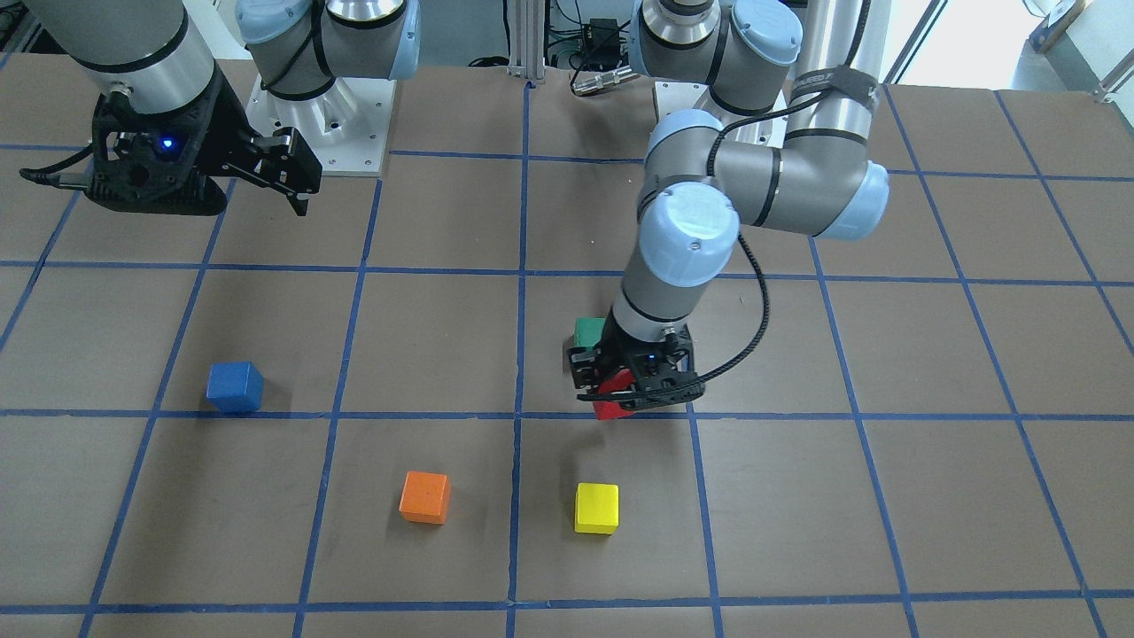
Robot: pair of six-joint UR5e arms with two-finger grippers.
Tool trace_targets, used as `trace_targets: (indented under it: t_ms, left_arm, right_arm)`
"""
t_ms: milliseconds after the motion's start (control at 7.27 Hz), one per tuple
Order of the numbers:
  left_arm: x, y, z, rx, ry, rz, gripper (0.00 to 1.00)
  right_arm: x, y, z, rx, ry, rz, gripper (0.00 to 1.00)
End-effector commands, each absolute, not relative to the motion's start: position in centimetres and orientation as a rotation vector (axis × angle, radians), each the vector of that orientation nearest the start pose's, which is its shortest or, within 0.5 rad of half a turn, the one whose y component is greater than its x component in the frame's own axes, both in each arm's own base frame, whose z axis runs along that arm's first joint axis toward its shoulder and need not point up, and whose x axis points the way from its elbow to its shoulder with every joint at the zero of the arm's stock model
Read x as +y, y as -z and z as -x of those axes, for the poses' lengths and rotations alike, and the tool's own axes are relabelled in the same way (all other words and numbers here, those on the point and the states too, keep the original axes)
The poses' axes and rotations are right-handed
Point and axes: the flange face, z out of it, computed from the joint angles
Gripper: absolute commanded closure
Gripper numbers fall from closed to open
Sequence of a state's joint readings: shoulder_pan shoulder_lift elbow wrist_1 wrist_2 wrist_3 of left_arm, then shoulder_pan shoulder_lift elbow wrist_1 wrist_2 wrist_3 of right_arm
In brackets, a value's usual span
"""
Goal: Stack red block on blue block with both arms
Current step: 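Carry the red cube toward the table centre with the left gripper and release it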
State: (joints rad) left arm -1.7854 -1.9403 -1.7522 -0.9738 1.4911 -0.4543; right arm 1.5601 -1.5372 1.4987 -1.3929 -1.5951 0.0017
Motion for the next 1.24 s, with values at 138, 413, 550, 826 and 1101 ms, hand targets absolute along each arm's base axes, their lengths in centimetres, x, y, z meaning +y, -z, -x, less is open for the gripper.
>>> trace_targets:
  t_ms: [138,413,550,826,1101]
  left_arm:
    - [-55.7,-22.9,37.2,3.212,0.011,0.395,0.86]
    - [-55.7,-18.8,37.2,3.179,-0.070,0.326,0.01]
    - [-55.9,-18.8,37.3,3.183,-0.065,0.324,0.00]
    - [-57.4,-23.3,34.2,3.206,0.002,0.353,0.00]
    - [-57.8,-30.3,24.2,3.183,-0.111,0.161,0.00]
  right_arm:
    - [-49.3,-48.9,-12.4,3.157,-0.223,-0.021,0.00]
    - [-49.4,-48.8,-12.3,3.155,-0.228,-0.022,0.00]
    - [-49.4,-48.7,-12.3,3.155,-0.231,-0.019,0.00]
    - [-49.4,-48.7,-12.4,3.153,-0.230,-0.017,0.00]
    - [-49.4,-48.8,-12.4,3.155,-0.228,-0.019,0.00]
